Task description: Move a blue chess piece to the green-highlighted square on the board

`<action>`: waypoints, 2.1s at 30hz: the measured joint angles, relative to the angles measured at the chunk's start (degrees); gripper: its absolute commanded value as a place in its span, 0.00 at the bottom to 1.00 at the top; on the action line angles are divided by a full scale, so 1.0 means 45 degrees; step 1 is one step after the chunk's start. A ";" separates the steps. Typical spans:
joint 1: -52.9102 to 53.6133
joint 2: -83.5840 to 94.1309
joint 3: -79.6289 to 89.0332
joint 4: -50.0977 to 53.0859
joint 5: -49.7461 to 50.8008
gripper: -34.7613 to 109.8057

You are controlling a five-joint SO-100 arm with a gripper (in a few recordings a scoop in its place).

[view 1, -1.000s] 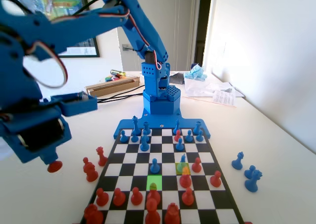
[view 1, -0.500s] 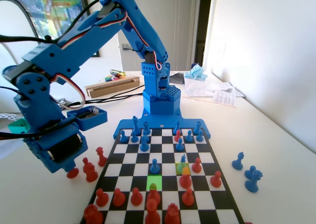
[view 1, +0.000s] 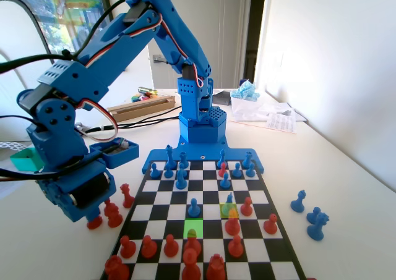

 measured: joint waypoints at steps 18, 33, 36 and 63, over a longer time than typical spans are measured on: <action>-0.0566 0.2285 -0.0215 0.3730 -0.0508 0.35; -0.4824 0.7871 0.3223 0.3457 0.2695 0.33; -0.5566 0.8516 0.4043 0.3184 0.3555 0.34; -0.9355 0.6094 0.4023 0.2988 0.7832 0.34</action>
